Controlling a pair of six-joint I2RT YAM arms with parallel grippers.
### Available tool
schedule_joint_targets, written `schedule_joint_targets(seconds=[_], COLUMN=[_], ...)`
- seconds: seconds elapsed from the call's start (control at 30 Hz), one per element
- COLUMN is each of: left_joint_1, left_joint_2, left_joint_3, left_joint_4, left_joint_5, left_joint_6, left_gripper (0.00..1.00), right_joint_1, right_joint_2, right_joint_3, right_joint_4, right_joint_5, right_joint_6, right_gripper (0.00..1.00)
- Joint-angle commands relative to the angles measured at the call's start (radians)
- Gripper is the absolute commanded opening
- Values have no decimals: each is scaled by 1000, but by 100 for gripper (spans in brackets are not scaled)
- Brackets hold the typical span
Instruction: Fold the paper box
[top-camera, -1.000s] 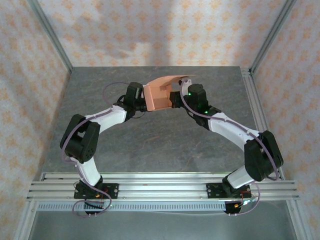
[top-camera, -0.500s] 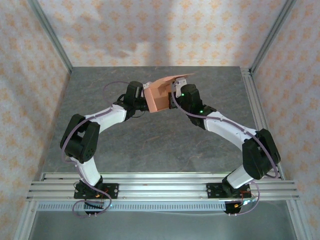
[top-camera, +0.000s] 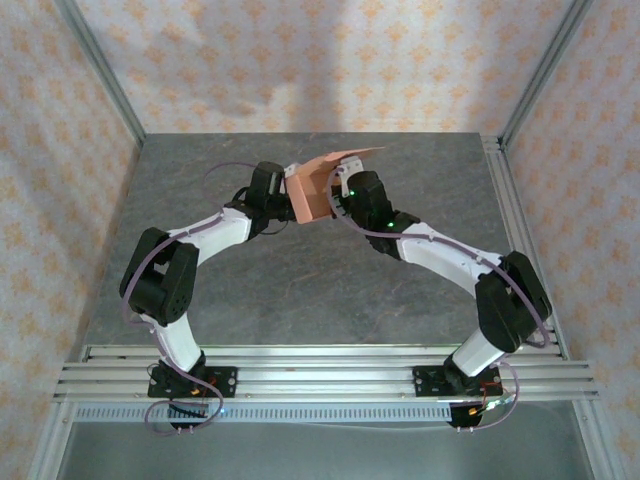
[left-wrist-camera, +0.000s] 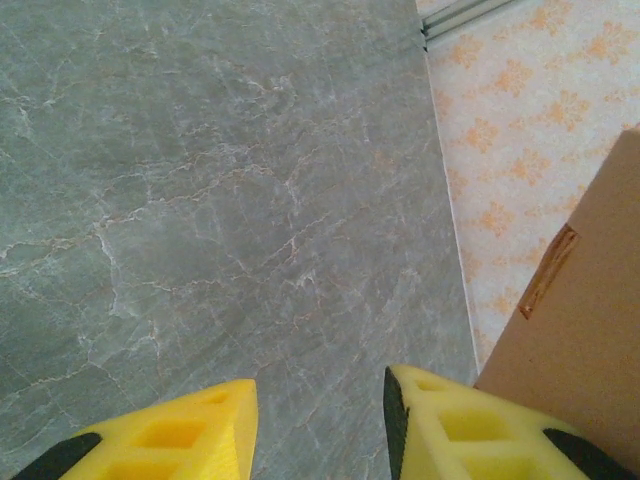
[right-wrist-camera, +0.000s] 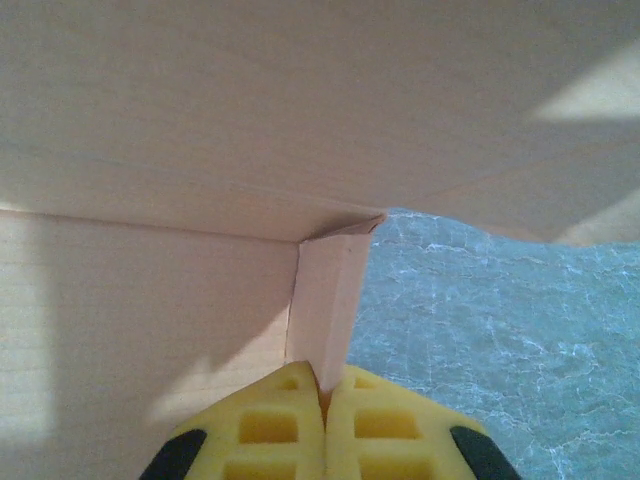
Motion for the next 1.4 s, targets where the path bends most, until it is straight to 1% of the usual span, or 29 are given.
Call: schedule_joint_targets(seconds=[0.0,0.13,0.37,0.53,0.63,0.7,0.8,0.93,1.1,1.17,1.23,1.3,1.37], left_joint_1=[-15,14,54,125,182,196,197,198,199,197,199,199,199], left_joint_2=[-64,-78,-133,-179,-248,-299,-345,-348,-327,-324,-322,-321,-322], left_joint_3=[29,-37,-131,-260,-322,-327,-319,-317,-308,-306,-302,-300,-298], left_joint_4=[72,112,56,78,59,-1,-68,-82,-82,-80,-84,-88,-95], left_joint_5=[39,26,-9,-53,-105,-148,-196,-195,-188,-188,-187,-186,-186], left_joint_6=[18,-2,51,40,61,105,152,154,154,152,152,153,158], left_gripper=[40,44,50,52,55,56,58,59,60,61,61,61,61], right_joint_1=[-6,-44,-95,-112,-109,-101,-66,-28,-12,-10,-9,-9,-10], right_joint_2=[-33,-74,-122,-112,-81,-63,-29,32,97,125,145,151,143], right_joint_3=[-50,-90,-150,-177,-176,-190,-208,-194,-193,-180,-165,-161,-163], right_joint_4=[-46,-31,-49,-82,-146,-165,-191,-253,-257,-277,-298,-297,-287], right_joint_5=[-46,-57,-41,-8,43,83,188,312,358,372,376,364,347], right_joint_6=[16,47,56,79,158,218,261,303,363,385,400,400,399], right_gripper=[5,5,5,3,2,2,2,3,3,5,10,17,26])
